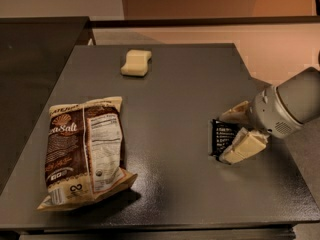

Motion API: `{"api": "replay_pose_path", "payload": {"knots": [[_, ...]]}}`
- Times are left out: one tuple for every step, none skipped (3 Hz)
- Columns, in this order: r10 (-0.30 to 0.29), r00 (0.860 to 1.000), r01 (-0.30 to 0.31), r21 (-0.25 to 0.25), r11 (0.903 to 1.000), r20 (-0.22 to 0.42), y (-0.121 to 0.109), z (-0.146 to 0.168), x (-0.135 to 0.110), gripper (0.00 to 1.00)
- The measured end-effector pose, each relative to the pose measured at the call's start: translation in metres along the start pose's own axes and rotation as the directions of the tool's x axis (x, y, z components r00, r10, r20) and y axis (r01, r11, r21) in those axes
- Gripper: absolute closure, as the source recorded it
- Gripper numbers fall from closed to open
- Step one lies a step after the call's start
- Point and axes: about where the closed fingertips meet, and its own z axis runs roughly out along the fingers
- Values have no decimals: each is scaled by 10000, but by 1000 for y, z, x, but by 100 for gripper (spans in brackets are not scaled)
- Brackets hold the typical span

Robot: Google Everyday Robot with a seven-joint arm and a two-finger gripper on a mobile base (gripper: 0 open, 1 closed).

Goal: Move rxbar chocolate near sponge

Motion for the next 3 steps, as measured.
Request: {"api": "replay_pose_path", "payload": {"knots": [[29,10000,-29,-54,10000,-4,1,1,-1,62],[80,10000,-79,-78,9999,18,1,2,-2,86],[80,10000,-79,-77,9999,19,1,1,-3,100]]}}
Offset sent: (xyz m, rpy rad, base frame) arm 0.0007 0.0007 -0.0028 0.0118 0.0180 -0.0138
